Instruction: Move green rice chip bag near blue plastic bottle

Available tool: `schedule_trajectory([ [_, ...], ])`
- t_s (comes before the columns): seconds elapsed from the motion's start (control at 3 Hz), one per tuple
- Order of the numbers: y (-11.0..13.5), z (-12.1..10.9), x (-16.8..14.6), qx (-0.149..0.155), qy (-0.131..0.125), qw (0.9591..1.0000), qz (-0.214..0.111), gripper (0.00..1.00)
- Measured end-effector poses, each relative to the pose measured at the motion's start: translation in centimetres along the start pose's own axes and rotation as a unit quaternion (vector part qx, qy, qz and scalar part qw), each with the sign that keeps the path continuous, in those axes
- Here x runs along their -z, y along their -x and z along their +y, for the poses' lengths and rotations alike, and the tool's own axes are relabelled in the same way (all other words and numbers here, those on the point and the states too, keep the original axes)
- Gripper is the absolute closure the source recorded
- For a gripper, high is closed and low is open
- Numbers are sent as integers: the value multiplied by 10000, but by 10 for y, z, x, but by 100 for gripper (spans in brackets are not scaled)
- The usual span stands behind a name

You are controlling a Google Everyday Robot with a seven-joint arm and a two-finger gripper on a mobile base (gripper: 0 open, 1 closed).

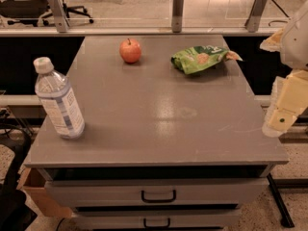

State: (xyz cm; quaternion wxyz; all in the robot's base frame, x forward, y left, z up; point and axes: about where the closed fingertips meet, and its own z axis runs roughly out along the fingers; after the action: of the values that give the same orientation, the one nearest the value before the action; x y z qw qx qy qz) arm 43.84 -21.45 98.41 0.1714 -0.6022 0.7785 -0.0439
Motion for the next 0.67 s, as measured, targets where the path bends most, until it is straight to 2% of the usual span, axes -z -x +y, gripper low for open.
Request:
schedule_trajectory([
  [0.67, 1, -6, 0, -79, -99, 9999, 29, 0],
])
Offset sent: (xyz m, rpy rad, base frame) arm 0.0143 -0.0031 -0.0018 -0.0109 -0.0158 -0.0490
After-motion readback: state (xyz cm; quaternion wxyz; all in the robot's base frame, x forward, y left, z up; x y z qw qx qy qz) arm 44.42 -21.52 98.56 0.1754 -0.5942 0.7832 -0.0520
